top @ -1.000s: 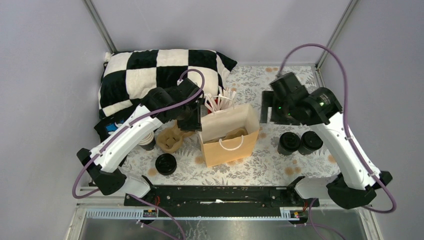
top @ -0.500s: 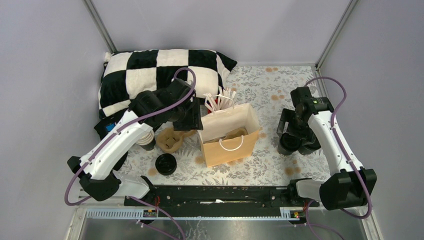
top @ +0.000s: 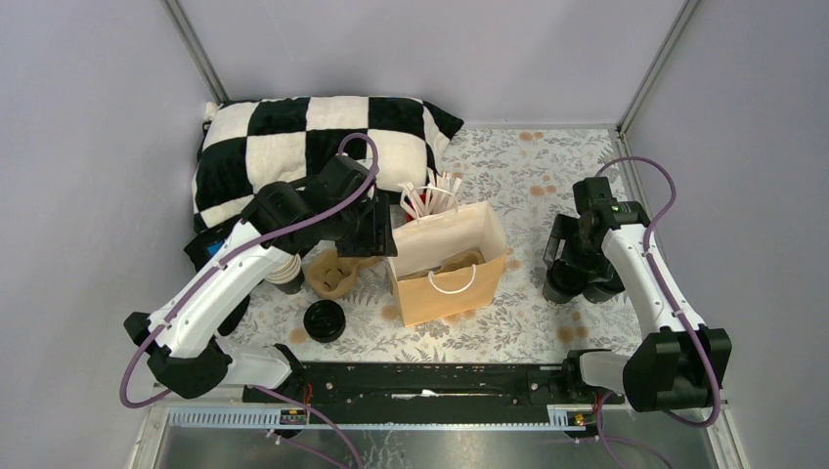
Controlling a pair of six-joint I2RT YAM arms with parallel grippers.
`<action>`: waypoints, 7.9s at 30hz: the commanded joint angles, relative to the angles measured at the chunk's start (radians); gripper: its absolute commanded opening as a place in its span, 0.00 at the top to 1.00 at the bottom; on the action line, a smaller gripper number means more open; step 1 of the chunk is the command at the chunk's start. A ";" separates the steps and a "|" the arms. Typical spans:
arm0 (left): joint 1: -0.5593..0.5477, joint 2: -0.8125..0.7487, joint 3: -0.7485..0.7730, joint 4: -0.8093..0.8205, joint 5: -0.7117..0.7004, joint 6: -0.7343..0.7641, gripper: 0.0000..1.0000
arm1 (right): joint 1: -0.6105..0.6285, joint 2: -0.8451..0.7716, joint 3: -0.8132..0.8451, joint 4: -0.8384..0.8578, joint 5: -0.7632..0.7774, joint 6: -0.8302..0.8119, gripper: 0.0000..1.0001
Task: Pack the takeout coffee
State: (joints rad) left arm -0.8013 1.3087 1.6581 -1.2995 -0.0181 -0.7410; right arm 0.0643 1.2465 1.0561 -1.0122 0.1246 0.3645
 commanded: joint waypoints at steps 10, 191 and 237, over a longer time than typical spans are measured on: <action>-0.001 -0.010 0.015 0.032 0.014 0.011 0.47 | -0.005 -0.013 -0.001 0.022 0.039 -0.006 0.23; -0.212 -0.581 -0.916 0.975 -0.328 0.272 1.00 | 1.456 0.177 0.410 -0.092 0.559 -0.545 0.66; -0.212 -0.523 -0.943 1.060 -0.415 0.385 1.00 | 1.197 0.201 0.341 0.099 0.166 -0.732 0.69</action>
State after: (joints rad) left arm -1.0134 0.7589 0.7261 -0.3149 -0.3874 -0.3878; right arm 1.2610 1.4498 1.4052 -0.9871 0.3012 -0.3920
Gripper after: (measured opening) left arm 0.005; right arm 0.747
